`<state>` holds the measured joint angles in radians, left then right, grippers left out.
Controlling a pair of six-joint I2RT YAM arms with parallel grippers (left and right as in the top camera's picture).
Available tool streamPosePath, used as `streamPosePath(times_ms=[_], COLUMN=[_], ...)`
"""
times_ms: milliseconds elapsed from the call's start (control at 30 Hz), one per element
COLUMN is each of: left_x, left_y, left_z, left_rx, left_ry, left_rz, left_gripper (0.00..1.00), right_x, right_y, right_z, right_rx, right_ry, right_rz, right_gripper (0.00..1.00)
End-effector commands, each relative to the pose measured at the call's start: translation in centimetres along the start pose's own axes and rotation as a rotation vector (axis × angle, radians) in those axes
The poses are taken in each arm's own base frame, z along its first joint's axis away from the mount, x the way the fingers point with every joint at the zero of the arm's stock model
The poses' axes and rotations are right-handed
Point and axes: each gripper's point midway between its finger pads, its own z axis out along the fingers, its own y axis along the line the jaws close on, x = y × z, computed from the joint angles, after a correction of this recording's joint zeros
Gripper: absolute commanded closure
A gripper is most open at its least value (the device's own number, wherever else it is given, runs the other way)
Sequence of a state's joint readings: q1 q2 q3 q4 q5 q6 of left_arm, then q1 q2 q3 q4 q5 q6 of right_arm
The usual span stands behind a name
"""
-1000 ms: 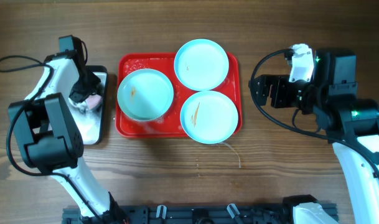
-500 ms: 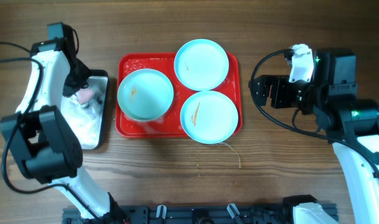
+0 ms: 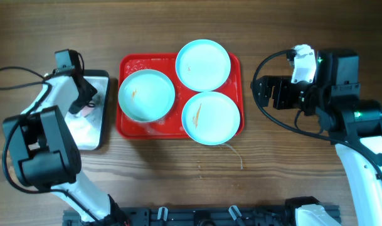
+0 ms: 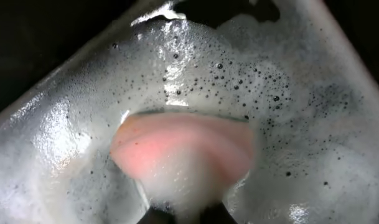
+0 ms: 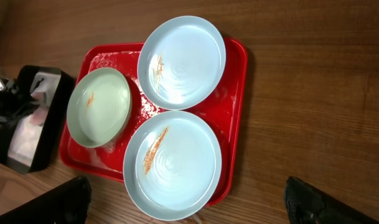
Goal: Clean dirty plates on tray and stack at the side
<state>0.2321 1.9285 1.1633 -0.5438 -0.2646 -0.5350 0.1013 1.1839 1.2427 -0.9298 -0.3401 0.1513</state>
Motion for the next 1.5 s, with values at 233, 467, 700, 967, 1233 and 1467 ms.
streamPosePath(times_ms=[233,467,700,967,1233,1467], left_x=[3.6,-2.1,-2.4,-2.1,-2.3,0.9], left_y=[0.0,-1.1,-0.7,0.0,0.1,-5.2], left_z=[0.7,-8.1,-12.7,-14.2,-15.6,-17.6], left_rx=[0.029,0.074,0.151,0.153,0.175,0.275], left_ry=[0.153,0.094,0.048,0.041,0.009,-0.019], left_rz=[0.027,0.013,0.044,0.082,0.129,0.397], left_gripper=[0.95,0.93,0.96,0.96,0.96,0.96], right_x=[-0.6,-0.9,-1.0,-1.0,-1.1,-1.7], right_y=[0.5,0.6,0.6,0.6,0.7,1.0], right_z=[-0.4,-0.4,-0.4,-0.4,-0.4,-0.5], right_rx=[-0.019,-0.02,-0.021,-0.022,-0.027,-0.043], right_ry=[-0.015,-0.026,-0.031,-0.031,-0.035,-0.056], right_rz=[-0.026,-0.032,-0.033,-0.032,-0.031,0.013], right_gripper=[0.0,0.0,0.0,0.0,0.0,0.0])
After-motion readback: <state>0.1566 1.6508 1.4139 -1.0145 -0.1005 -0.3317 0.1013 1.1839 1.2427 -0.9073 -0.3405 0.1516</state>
